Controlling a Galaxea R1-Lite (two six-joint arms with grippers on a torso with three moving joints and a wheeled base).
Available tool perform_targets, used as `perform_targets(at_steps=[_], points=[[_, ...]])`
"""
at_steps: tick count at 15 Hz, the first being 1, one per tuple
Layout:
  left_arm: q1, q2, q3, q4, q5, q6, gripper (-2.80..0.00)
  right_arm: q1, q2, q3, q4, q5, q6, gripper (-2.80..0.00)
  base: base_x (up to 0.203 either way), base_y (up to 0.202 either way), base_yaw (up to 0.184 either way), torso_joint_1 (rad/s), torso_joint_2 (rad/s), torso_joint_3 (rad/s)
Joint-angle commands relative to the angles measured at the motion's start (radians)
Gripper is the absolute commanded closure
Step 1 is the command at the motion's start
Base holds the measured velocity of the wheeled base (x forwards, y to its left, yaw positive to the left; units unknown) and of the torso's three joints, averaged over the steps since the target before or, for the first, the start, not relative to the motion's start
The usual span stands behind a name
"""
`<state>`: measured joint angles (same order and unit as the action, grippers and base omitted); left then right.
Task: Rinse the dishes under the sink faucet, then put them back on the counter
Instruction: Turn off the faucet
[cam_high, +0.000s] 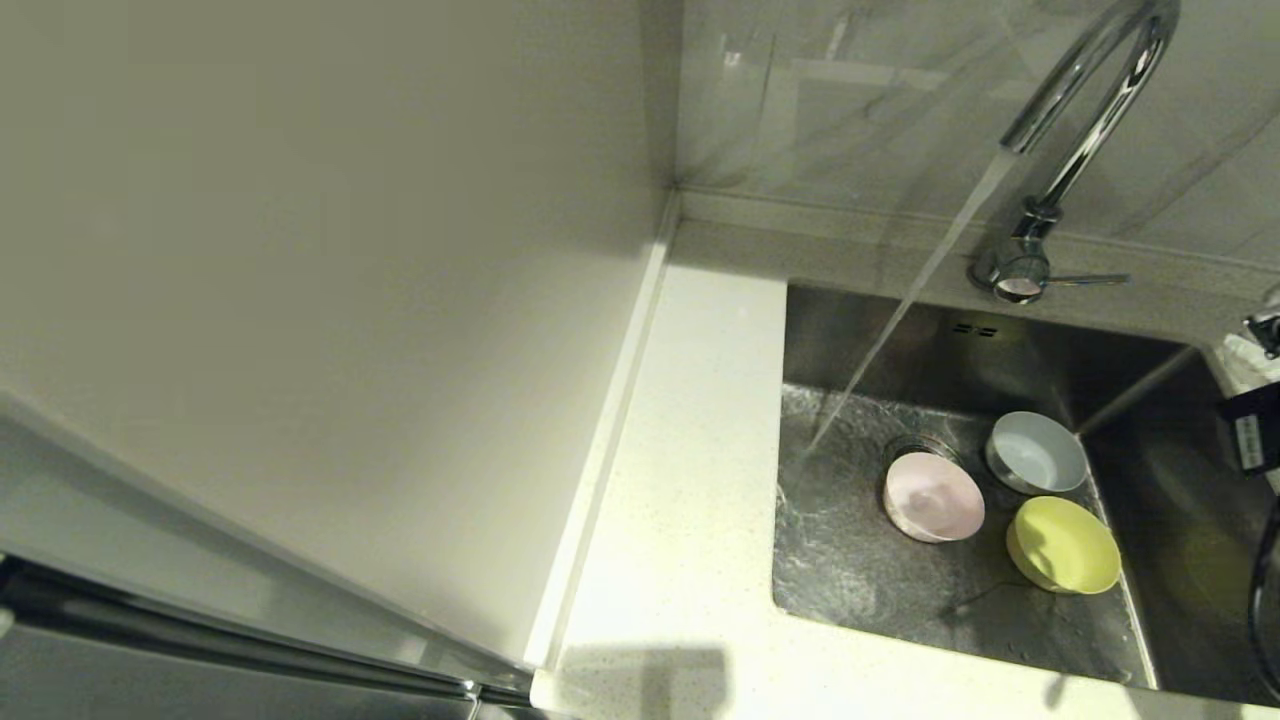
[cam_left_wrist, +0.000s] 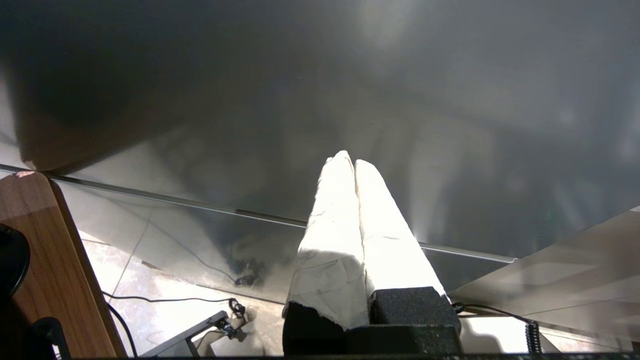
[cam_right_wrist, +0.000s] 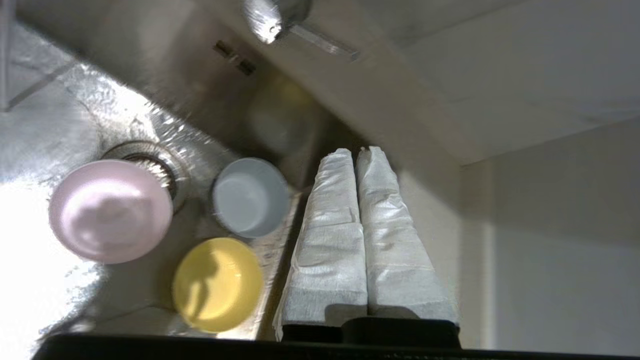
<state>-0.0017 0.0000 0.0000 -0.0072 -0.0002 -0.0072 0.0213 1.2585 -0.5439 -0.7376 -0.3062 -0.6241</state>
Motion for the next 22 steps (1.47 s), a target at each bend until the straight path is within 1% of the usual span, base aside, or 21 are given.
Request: perform_targets(at_steps=[1,4,5,10,12,15,17,22], points=[[0.000,0.000,0.002,0.000,0.000,0.000,0.00,0.008,0.122,0.009,-0.071,-0.019,0.012,0.00,0.000,0.000,0.000,0.000,0.00,0.000],[0.000,0.000,0.003,0.000,0.000,0.000,0.00,0.009,0.272,0.002,-0.292,-0.034,0.037,0.00,0.000,0.000,0.000,0.000,0.00,0.000],[0.000,0.000,0.003,0.000,0.000,0.000,0.00,0.009,0.302,0.001,-0.347,-0.035,0.041,0.00,0.000,0.000,0.000,0.000,0.00,0.000],[0.000,0.000,0.003,0.000,0.000,0.000,0.00,0.017,0.362,-0.021,-0.370,-0.038,0.051,0.00,0.000,0.000,0.000,0.000,0.00,0.000],[0.000,0.000,0.003,0.000,0.000,0.000,0.00,0.017,0.386,-0.053,-0.373,-0.039,0.055,0.00,0.000,0.000,0.000,0.000,0.00,0.000],[0.000,0.000,0.003,0.000,0.000,0.000,0.00,0.017,0.474,-0.115,-0.462,-0.042,0.058,0.00,0.000,0.000,0.000,0.000,0.00,0.000],[0.000,0.000,0.003,0.000,0.000,0.000,0.00,0.015,0.512,-0.142,-0.512,-0.060,0.057,0.00,0.000,0.000,0.000,0.000,0.00,0.000],[0.000,0.000,0.003,0.000,0.000,0.000,0.00,0.013,0.546,-0.202,-0.511,-0.066,0.056,0.00,0.000,0.000,0.000,0.000,0.00,0.000]])
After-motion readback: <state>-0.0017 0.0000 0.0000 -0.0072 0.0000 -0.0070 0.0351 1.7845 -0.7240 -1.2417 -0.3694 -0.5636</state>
